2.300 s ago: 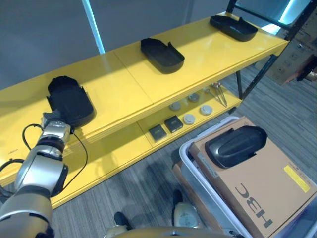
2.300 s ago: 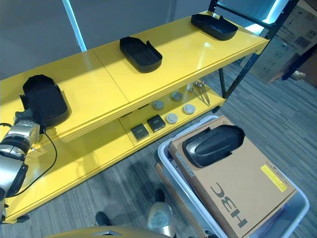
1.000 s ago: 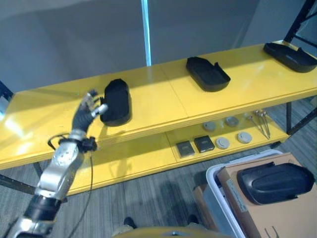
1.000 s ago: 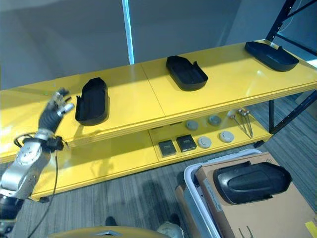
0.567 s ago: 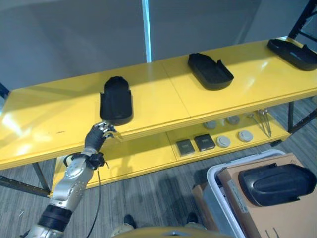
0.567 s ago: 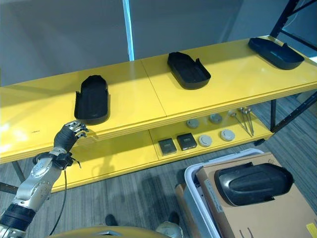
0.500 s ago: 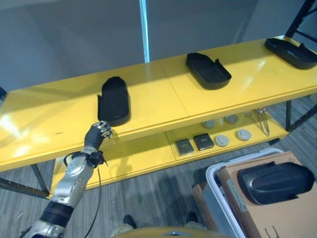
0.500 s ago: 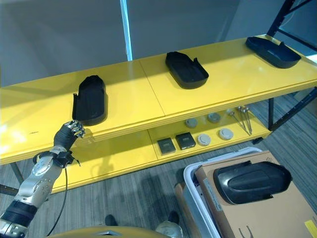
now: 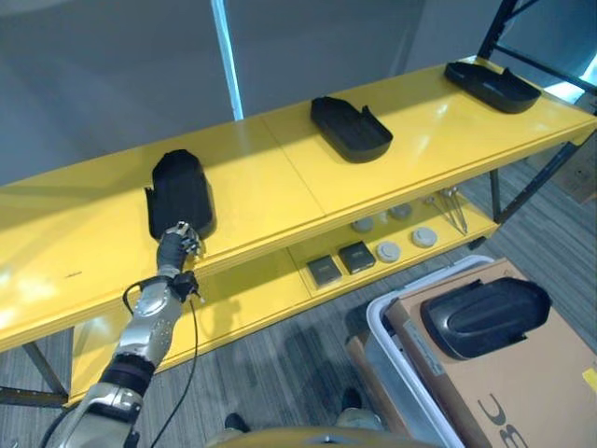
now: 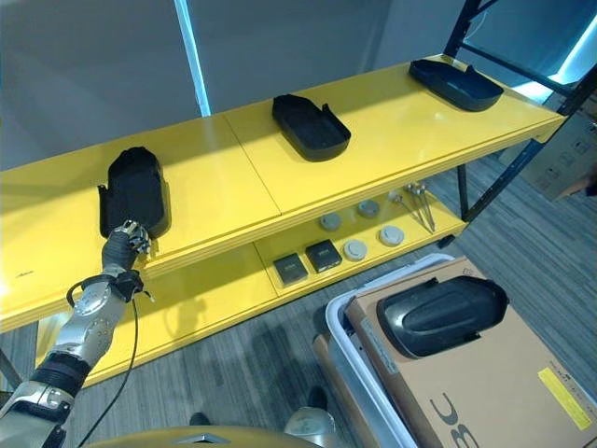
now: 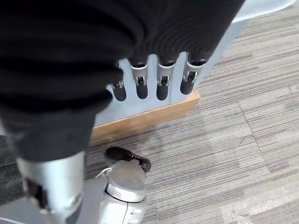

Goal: Move parts from the plastic box to the shelf.

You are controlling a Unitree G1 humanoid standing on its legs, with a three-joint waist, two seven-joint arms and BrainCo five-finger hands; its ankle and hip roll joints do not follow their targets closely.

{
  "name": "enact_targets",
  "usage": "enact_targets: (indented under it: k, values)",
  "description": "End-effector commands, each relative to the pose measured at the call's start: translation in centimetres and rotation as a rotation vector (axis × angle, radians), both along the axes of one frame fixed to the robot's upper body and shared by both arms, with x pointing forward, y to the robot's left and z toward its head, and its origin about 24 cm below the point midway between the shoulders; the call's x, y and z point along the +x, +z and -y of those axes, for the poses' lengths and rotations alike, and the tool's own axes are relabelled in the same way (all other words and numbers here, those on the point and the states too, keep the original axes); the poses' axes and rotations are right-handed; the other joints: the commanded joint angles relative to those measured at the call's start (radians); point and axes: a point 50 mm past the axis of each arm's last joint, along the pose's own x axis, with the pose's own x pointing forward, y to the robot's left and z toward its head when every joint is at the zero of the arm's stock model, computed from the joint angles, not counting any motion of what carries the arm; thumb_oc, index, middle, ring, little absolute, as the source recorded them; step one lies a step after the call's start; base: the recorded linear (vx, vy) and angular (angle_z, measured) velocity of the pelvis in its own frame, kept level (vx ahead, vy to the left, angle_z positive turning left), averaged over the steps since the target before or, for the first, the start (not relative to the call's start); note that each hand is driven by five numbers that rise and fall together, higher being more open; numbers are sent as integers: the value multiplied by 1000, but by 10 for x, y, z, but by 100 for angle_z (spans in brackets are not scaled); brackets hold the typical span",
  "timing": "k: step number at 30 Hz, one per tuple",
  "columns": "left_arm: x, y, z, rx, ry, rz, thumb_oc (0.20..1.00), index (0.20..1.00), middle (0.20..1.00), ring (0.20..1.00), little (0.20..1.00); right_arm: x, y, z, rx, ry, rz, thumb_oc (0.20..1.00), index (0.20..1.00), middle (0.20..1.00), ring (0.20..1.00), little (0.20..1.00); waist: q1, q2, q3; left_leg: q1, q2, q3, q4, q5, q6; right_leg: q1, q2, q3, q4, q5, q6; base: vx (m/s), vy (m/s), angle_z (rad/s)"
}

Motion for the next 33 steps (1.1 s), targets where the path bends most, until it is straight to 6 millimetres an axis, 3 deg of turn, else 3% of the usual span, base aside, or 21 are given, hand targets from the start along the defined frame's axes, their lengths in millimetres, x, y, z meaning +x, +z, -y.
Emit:
enact_targets:
  k: [1, 7, 23, 24, 25, 26, 33]
  values:
    - [20, 29, -4, 51, 36, 124, 200, 200, 200, 200, 200, -3, -2, -5, 3, 36, -12, 1000, 1000, 1000, 1000, 1000, 0, -35, 13, -48, 12, -8, 95, -102, 23, -5, -7, 17, 24, -44, 13, 0, 0, 0]
    - [22, 21, -9, 76, 63, 98, 200, 200, 200, 200, 200, -2, -1, -5, 0, 57, -14, 1000, 1000, 1000, 1000, 1000, -8, -38, 16, -54, 15, -4, 102, -103, 24, -13, -5, 23, 29, -46, 12, 0, 0, 0]
    - [34, 25, -11, 92, 65, 96, 200, 200, 200, 200, 200, 2, -1, -4, 2, 98, -18, 1000, 1000, 1000, 1000, 1000, -15, -46, 20, -57, 19, 0, 107, -104, 24, -17, 0, 25, 36, -51, 11, -1, 1, -1]
    - [34, 27, -9, 88, 50, 112, 316, 316, 316, 316, 316, 3, -1, -5, 2, 100, -16, 1000, 1000, 1000, 1000, 1000, -14, -47, 19, -57, 19, -1, 107, -103, 23, -18, 0, 24, 37, -52, 10, 0, 0, 0]
    - [34, 30, -8, 89, 44, 128, 784, 784, 784, 784, 784, 3, -1, -5, 3, 99, -14, 1000, 1000, 1000, 1000, 1000, -13, -46, 19, -56, 19, 0, 107, -104, 23, -17, 0, 23, 37, -52, 10, 0, 0, 0]
    - [34, 32, -8, 88, 37, 146, 1000, 1000, 1000, 1000, 1000, 3, -1, -5, 3, 98, -13, 1000, 1000, 1000, 1000, 1000, -11, -46, 19, -56, 19, -1, 107, -104, 23, -16, 0, 22, 38, -53, 10, 0, 0, 0]
    - [23, 72, 4, 76, -90, 349, 1000, 1000, 1000, 1000, 1000, 6, -1, -4, 0, 65, 12, 1000, 1000, 1000, 1000, 1000, 24, -37, 15, -48, 2, -17, 96, -110, 28, 0, -6, -2, 34, -57, 7, -57, 39, 2]
